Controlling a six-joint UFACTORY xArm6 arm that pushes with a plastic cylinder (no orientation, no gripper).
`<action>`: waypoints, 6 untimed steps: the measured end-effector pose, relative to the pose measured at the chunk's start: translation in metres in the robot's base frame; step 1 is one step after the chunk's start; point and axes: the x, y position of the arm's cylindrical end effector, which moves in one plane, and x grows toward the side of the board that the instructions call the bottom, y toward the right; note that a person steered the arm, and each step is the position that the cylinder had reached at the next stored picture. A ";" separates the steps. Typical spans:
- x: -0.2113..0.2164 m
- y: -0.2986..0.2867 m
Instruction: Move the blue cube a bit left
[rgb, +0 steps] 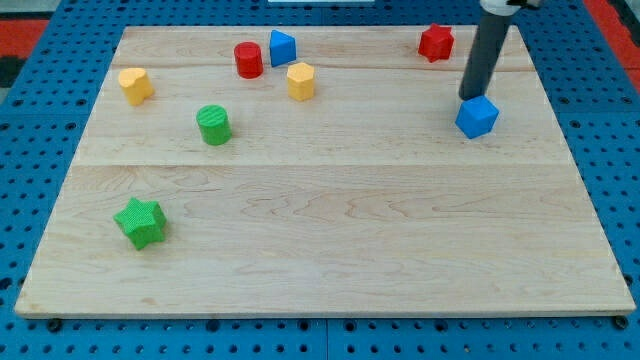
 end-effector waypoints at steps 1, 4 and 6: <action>0.006 0.034; 0.010 0.020; 0.030 0.002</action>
